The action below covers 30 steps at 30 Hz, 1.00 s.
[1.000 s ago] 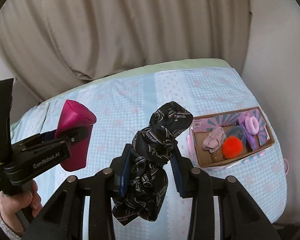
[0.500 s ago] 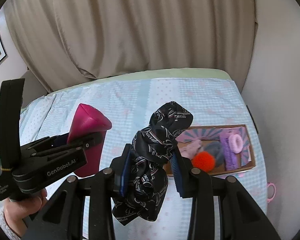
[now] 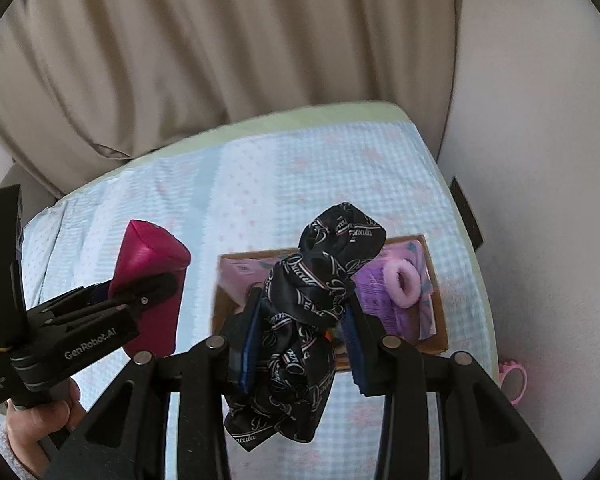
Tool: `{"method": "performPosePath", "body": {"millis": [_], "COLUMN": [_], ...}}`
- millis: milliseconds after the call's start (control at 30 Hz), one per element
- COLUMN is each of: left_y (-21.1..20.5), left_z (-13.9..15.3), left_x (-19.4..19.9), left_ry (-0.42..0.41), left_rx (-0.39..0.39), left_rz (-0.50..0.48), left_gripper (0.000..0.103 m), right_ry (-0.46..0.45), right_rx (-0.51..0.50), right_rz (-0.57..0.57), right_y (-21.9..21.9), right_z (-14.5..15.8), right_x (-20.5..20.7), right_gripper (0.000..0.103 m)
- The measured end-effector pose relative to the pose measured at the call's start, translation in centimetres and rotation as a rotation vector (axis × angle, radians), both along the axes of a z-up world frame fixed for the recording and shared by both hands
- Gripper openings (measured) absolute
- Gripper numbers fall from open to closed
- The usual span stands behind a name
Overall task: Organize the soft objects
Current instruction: 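Lift and carry the pouch and scrunchie over the cardboard box, then open both tools to drop the pouch and scrunchie into the box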
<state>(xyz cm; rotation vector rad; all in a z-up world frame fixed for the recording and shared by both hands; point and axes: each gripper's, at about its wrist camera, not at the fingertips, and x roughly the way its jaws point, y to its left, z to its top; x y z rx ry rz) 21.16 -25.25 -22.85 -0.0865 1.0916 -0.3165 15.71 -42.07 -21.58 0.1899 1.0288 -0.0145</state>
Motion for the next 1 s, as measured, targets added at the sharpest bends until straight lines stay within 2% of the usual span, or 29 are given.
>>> {"method": "performPosePath", "body": {"millis": [200, 433, 567, 600, 633, 667, 700, 733, 767, 800, 1000], "left_y": [-3.4, -5.1, -5.5, -5.5, -5.7, -6.0, -6.1, -6.4, -6.6, -6.7, -6.2], "left_z": [-5.7, -12.9, -15.7, -15.9, -16.3, -16.7, -16.9, -17.0, -17.1, -17.1, -16.5], "left_x": [3.7, 7.3, 8.3, 8.3, 8.3, 8.4, 8.3, 8.2, 7.9, 7.7, 6.2], "left_ry": [0.087, 0.185, 0.218, 0.220, 0.225, 0.233, 0.238, 0.237, 0.235, 0.233, 0.239], "left_rx": [0.033, 0.103, 0.142, 0.151, 0.165, 0.182, 0.193, 0.209, 0.226, 0.239, 0.244], "left_rz": [-0.021, -0.056, -0.086, -0.092, -0.104, -0.116, -0.129, -0.144, -0.158, -0.170, -0.173], "left_gripper": [0.045, 0.045, 0.045, 0.049, 0.051, 0.064, 0.090, 0.102, 0.103, 0.103, 0.103], "right_ry": [0.108, 0.211, 0.255, 0.272, 0.289, 0.299, 0.306, 0.301, 0.291, 0.285, 0.281], "right_rx": [0.051, 0.114, 0.155, 0.168, 0.180, 0.187, 0.197, 0.204, 0.210, 0.214, 0.175], "right_rz": [-0.021, -0.015, -0.032, -0.030, -0.029, -0.031, -0.039, -0.049, -0.066, -0.078, -0.109], "right_y": [-2.9, -4.0, -4.8, -4.9, -5.0, -5.1, -5.2, -5.3, -5.6, -5.9, -6.2], "right_z": [-5.1, -10.4, -12.6, -13.1, -13.6, -14.0, -14.4, -14.4, -14.3, -14.2, -13.5], "right_x": [3.5, 6.6, 8.4, 8.7, 9.0, 9.2, 9.5, 9.6, 9.7, 9.7, 8.8], "right_gripper": [0.034, 0.034, 0.034, 0.035, 0.038, 0.044, 0.055, 0.064, 0.088, 0.103, 0.103]}}
